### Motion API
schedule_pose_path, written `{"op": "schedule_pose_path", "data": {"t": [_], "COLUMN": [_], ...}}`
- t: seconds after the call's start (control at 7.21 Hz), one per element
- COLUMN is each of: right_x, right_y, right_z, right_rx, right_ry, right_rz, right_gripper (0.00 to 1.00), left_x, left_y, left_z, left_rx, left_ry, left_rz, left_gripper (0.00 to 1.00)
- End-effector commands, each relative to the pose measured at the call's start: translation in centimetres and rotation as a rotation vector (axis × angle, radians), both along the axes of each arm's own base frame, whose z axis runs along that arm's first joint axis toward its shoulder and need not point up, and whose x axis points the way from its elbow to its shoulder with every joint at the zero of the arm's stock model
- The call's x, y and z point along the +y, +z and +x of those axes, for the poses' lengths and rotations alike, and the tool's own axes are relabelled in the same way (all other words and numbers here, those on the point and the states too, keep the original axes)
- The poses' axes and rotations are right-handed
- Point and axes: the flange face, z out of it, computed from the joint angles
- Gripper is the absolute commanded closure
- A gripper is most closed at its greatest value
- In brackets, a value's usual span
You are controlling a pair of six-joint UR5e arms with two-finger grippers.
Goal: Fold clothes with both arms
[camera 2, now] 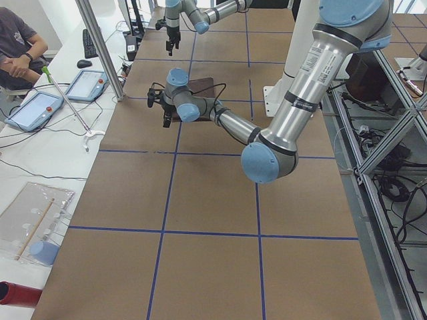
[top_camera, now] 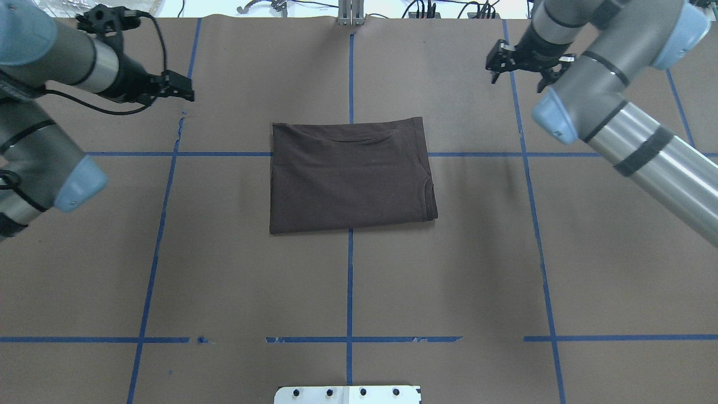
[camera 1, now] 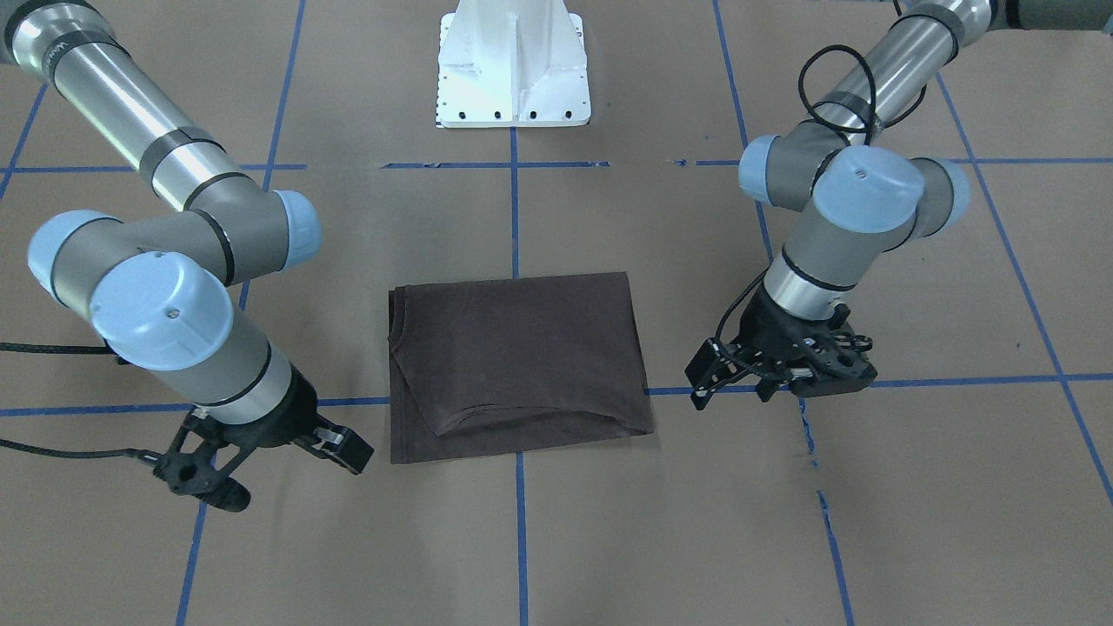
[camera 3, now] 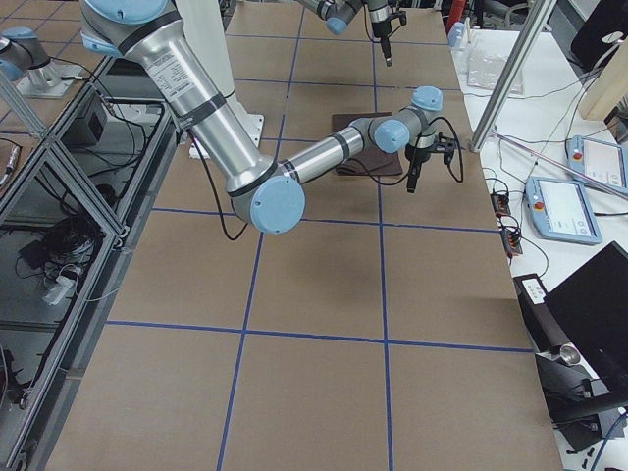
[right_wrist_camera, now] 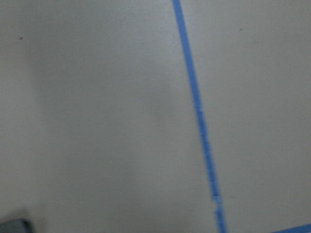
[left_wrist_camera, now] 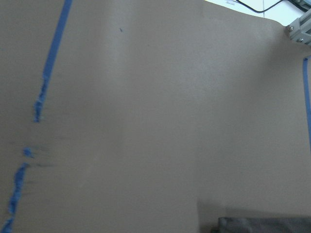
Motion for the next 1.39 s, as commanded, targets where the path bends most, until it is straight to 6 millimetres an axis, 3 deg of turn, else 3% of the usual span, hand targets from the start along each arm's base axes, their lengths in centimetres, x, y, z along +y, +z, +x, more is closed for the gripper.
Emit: {"op": "schedule_pose_path", "data": {"t": [0.0,0.14,0.28,0.42,0.55,0.69,0.97,1.11,1.25], "right_x": [5.4,9.4,12.4,14.7,15.6,15.0,16.5,17.1,18.6], "right_y": [10.4,15.1,18.9,20.9,22.0,20.7,21.8,22.4,23.8], "right_z": [14.0,20.2,25.9,27.6,28.1,28.2,29.5,30.8,31.6], "right_rx": [0.043,0.000,-0.025,-0.050,-0.049,-0.036,-0.040,-0.051,-0.057], "right_ry": [-0.139,-0.179,-0.194,-0.199,-0.192,-0.180,-0.161,-0.135,-0.118], "right_rz": [0.085,0.089,0.106,0.088,0.075,0.096,0.078,0.054,0.029], "right_gripper": [0.00,0.00,0.00,0.00,0.00,0.00,0.00,0.00,0.00], "left_x": [3.8,5.8,7.3,9.1,11.3,11.3,11.5,11.0,9.8], "left_y": [9.6,13.8,16.7,19.3,21.2,21.9,24.2,24.3,22.5], "left_z": [-12.1,-18.9,-24.8,-28.1,-29.1,-29.4,-29.6,-29.6,-29.5], "left_rx": [-0.183,-0.220,-0.217,-0.255,-0.278,-0.286,-0.316,-0.312,-0.306], "left_ry": [0.129,0.192,0.213,0.244,0.258,0.254,0.248,0.252,0.261], "left_rz": [0.156,0.197,0.213,0.222,0.217,0.208,0.160,0.140,0.070], "left_gripper": [0.00,0.00,0.00,0.00,0.00,0.00,0.00,0.00,0.00]}}
